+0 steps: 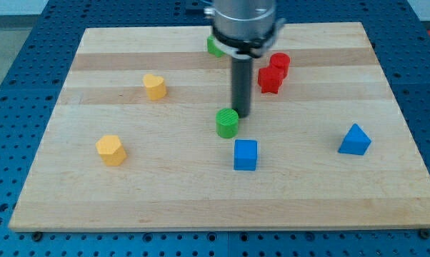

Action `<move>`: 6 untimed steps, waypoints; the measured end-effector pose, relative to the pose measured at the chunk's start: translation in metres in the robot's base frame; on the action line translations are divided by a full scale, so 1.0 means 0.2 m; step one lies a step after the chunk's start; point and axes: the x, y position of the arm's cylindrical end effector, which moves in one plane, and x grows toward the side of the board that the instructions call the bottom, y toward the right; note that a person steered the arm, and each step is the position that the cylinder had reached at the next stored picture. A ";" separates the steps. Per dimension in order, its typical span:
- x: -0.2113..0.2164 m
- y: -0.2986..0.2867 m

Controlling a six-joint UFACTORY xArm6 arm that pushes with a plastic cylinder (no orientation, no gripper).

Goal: Push the green circle slightly right

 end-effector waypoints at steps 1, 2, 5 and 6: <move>0.06 -0.08; 0.17 -0.08; 0.19 -0.74; 0.27 -0.58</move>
